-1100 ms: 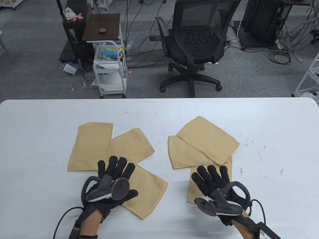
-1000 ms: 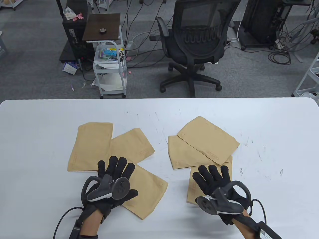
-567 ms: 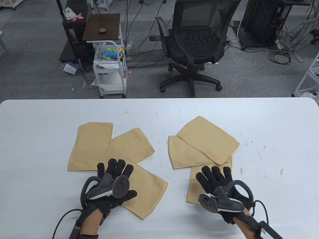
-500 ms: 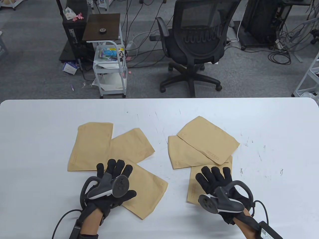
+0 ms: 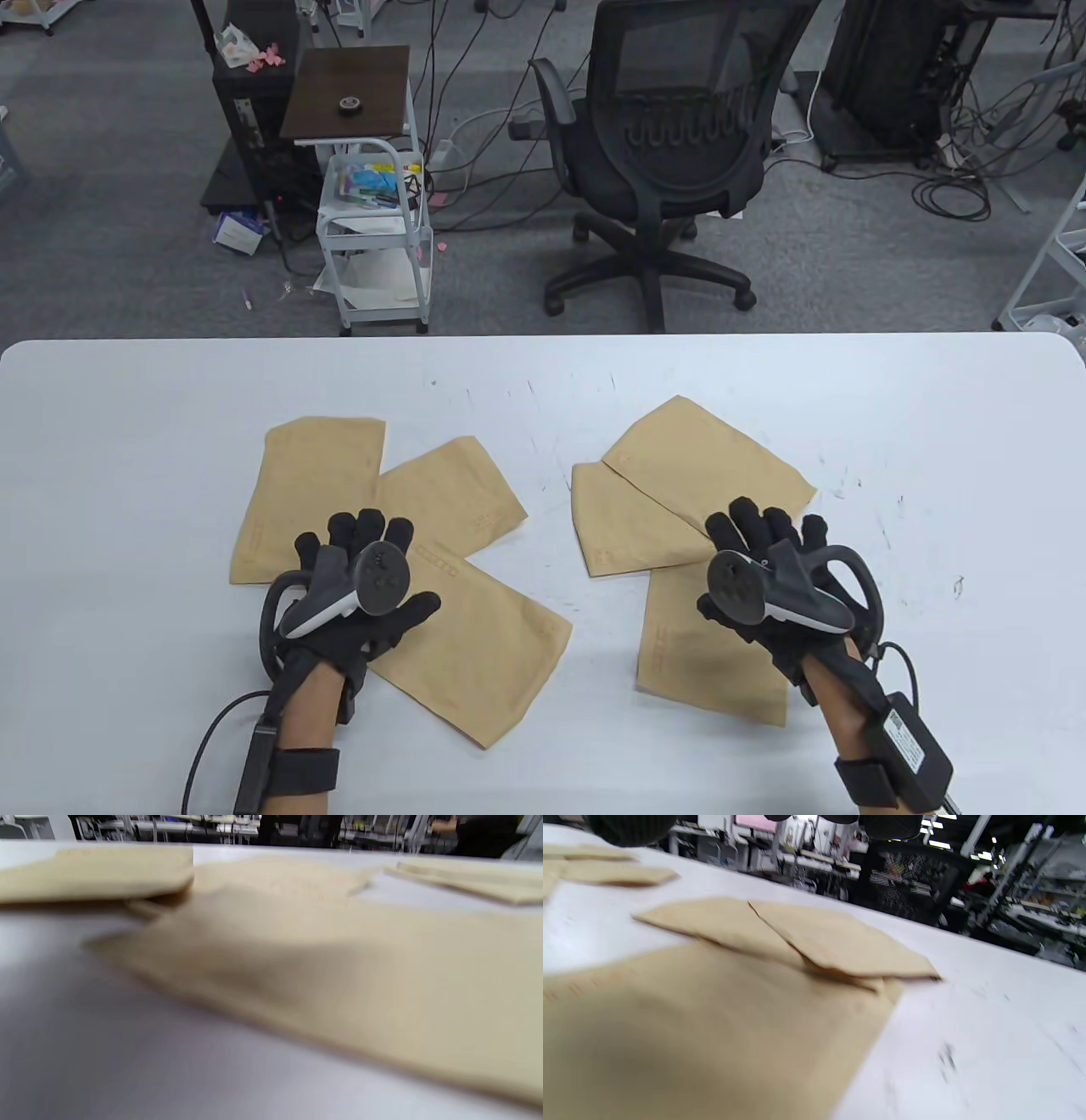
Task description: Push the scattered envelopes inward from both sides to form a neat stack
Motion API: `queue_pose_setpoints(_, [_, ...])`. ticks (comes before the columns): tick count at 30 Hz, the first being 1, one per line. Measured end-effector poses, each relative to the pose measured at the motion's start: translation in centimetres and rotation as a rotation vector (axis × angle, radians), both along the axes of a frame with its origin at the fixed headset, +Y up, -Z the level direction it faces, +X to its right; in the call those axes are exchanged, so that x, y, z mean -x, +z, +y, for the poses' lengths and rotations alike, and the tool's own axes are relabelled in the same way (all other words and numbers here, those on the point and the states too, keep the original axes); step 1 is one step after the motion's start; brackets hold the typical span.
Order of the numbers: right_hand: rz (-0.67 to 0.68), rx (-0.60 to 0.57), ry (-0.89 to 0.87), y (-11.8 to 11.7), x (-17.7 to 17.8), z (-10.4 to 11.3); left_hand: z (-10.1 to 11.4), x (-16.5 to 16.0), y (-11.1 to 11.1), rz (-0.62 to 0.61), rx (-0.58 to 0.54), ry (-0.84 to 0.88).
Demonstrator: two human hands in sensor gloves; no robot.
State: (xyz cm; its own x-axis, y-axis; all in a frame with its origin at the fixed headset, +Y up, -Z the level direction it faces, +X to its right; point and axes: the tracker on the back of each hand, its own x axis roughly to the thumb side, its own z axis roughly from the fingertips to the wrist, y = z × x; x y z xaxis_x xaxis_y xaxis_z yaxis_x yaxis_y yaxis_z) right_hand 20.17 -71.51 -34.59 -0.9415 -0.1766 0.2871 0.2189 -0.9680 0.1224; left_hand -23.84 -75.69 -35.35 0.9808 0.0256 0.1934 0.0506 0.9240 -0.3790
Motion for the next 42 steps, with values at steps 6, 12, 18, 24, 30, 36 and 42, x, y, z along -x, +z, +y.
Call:
queue_pose_setpoints(6, [-0.149,0.184,0.036,-1.0,-5.9,-3.5,-2.3,4.1,-0.5,0.118,0.077,-0.066])
queue_pose_setpoints(12, [-0.180,0.284,-0.003,-1.6,-6.7,-4.8,-4.0,5.2,-1.0,0.163,0.147,-0.007])
queue_pose_setpoints(18, [-0.113,0.326,0.004,-2.1,-4.4,-6.5,-4.3,4.3,-1.1,0.146,0.184,0.022])
queue_pose_setpoints(24, [-0.002,0.352,-0.054,-2.2,-1.6,-7.1,-4.2,1.8,-1.3,0.073,0.174,0.010])
queue_pose_setpoints(30, [0.101,0.370,-0.048,-1.4,0.9,-7.1,-4.2,-1.1,-1.2,-0.027,0.211,0.023])
queue_pose_setpoints(36, [0.135,0.387,-0.045,-1.2,2.0,-7.1,-4.4,-2.1,-1.1,-0.090,0.209,0.054])
queue_pose_setpoints(42, [0.164,0.372,-0.046,-0.9,3.8,-7.1,-4.6,-3.7,-0.8,-0.122,0.221,0.034])
